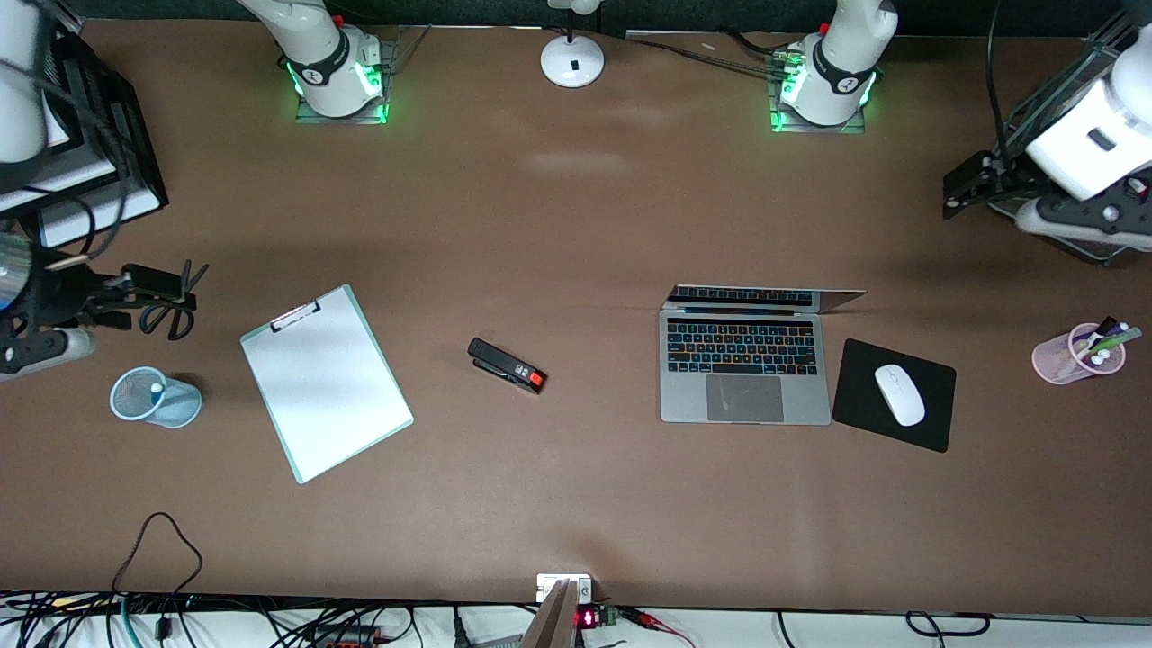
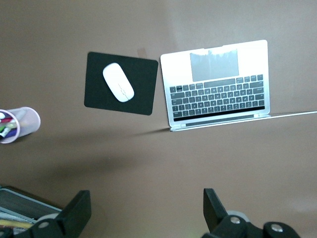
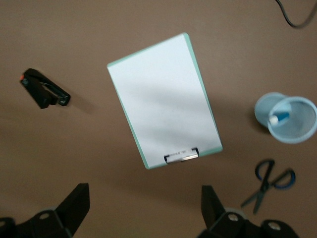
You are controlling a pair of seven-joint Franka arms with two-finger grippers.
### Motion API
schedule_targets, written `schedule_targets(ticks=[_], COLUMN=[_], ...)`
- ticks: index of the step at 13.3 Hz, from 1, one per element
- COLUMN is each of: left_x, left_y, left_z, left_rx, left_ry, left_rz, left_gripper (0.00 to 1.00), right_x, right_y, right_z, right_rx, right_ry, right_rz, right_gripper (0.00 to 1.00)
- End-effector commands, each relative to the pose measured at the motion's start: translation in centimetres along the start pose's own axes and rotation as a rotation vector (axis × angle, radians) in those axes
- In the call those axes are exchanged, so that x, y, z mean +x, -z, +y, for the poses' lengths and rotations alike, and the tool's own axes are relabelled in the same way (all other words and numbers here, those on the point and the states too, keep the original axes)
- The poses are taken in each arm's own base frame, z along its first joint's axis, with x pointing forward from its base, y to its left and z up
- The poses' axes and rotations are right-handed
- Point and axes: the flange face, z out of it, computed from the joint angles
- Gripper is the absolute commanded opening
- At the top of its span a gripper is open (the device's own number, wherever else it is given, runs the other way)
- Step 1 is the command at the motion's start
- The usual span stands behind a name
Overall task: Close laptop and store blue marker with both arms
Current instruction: 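Open the right gripper and raise it away from the cup, then move the left gripper over the laptop's raised screen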
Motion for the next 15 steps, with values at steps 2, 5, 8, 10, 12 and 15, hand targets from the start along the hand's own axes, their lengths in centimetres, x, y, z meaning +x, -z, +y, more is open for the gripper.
schedule_targets(ticks=[2,5,8,10,12,15], left_x=[3.2,4.6,5.2,5.1,4.6,4.4], left_y=[-5.3,-8.4,-12.0,-13.2,-14.7,-17.0], left_z=[0.2,0.4,2.4,5.4,8.3,9.5], left_rx=[-0.039,-0.05,-0.055,-0.023,0.012,0.028], left_ry=[-0.022,-0.025,-0.039,0.05,0.106,0.142], left_rz=[-0.117,-0.173,-0.267,-0.312,-0.368,-0.4], left_gripper=[1.0,1.0,1.0,1.0,1.0,1.0], right_x=[-2.4,-3.5,-5.6,-7.3,-7.7,-7.7], right_y=[1.2,3.5,4.3,3.9,4.1,3.7], right_z=[-3.9,-1.7,3.1,3.7,3.7,3.8], right_rx=[-0.105,-0.136,-0.122,-0.119,-0.118,-0.116], right_ry=[-0.191,-0.22,-0.239,-0.247,-0.218,-0.2], right_rz=[-0.053,-0.009,-0.003,0.024,0.026,0.036], right_gripper=[1.0,1.0,1.0,1.0,1.0,1.0])
